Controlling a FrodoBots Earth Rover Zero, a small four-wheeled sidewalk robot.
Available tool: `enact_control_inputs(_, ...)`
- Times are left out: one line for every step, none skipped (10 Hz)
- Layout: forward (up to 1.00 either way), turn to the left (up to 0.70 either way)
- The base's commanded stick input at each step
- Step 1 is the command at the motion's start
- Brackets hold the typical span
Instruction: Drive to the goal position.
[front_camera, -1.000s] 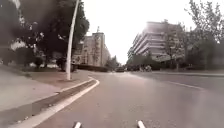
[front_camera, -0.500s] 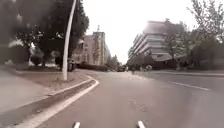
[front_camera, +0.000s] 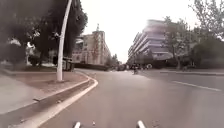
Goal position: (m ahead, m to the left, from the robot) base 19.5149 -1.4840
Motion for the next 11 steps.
enact_control_inputs(0.70, 0.00)
enact_control_inputs(0.70, 0.00)
enact_control_inputs(0.70, 0.00)
enact_control_inputs(0.70, 0.00)
enact_control_inputs(0.70, 0.00)
enact_control_inputs(0.70, 0.00)
enact_control_inputs(0.70, 0.00)
enact_control_inputs(0.70, 0.00)
enact_control_inputs(0.70, 0.00)
enact_control_inputs(0.70, 0.00)
enact_control_inputs(0.70, 0.00)
